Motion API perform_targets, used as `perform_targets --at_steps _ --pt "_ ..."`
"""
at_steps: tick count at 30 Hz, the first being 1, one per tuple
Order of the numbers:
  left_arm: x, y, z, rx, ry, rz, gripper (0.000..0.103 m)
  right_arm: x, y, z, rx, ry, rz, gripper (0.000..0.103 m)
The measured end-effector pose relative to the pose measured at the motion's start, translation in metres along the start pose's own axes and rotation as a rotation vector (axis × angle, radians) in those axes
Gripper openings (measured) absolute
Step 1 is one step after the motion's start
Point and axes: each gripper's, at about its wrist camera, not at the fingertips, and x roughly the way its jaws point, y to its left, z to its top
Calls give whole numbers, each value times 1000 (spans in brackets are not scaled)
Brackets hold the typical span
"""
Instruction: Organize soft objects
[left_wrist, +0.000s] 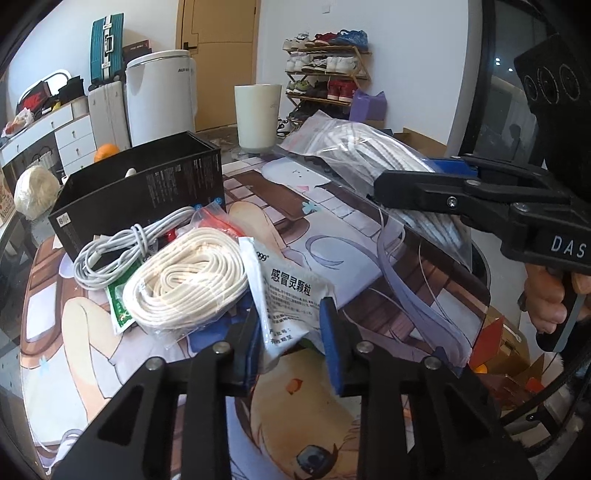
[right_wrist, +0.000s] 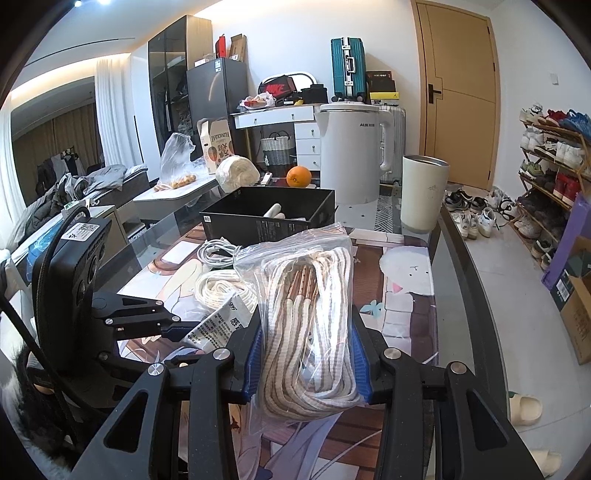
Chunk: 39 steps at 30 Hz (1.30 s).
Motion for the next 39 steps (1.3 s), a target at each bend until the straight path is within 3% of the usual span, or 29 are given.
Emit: perform_targets --at_steps 7,17,27,39 --pt "-3 4 0 -6 -12 -13 16 1 2 0 1 2 5 40" --pt "-31 28 8 -90 -92 -37 15 1 11 9 -20 -22 17 40" --pt "-54 63 20 -143 -177 42 15 14 20 29 -40 -43 33 40" --pt "-55 106 41 -195 -234 90 15 50 24 63 -48 -35 44 40"
